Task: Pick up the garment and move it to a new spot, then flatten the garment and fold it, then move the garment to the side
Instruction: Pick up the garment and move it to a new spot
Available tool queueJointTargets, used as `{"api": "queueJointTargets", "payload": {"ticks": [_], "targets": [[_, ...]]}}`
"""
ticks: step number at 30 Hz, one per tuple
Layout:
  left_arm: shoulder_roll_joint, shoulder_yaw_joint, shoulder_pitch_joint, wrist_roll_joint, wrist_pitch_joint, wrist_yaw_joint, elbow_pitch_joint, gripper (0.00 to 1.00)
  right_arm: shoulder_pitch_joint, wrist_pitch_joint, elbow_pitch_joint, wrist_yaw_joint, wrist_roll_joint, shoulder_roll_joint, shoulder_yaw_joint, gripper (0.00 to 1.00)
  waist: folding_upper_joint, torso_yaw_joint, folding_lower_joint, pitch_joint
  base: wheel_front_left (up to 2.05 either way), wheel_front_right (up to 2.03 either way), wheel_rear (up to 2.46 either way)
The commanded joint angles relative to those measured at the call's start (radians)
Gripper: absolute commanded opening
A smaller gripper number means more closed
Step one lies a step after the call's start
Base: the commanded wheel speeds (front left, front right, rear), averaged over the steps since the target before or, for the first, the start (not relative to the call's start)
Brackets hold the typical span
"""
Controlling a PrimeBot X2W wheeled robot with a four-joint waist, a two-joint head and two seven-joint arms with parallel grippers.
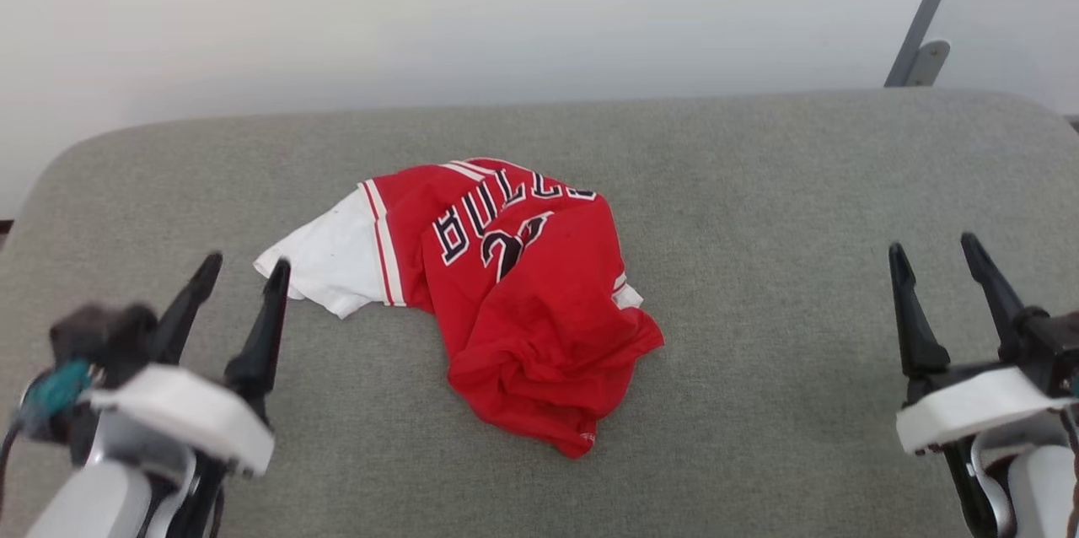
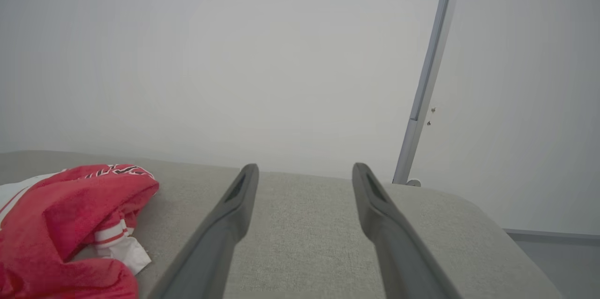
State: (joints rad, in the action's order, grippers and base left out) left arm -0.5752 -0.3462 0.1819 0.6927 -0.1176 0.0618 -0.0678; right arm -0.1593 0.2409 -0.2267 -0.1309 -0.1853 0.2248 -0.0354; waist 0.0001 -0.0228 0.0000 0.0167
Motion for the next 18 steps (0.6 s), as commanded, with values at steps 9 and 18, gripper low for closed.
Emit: {"api": "queueJointTargets", "payload": {"ticks": [9,18], "targets": [[-0.008,0.087,-0.174,0.021,-0.126,0.021,-0.009,1.00,0.040,0.013,-0.036,0.000,-0.010,0.012,-0.018,1.00,-0.0001,0.020,0.0000,-0.028,0.00,0.00,0.00],[0.035,0.189,-0.292,-0.001,-0.149,-0.012,0.005,1.00,0.060,0.020,-0.053,0.000,-0.013,-0.004,-0.030,1.00,-0.0001,0.029,0.0000,-0.036,0.00,0.00,0.00]]}}
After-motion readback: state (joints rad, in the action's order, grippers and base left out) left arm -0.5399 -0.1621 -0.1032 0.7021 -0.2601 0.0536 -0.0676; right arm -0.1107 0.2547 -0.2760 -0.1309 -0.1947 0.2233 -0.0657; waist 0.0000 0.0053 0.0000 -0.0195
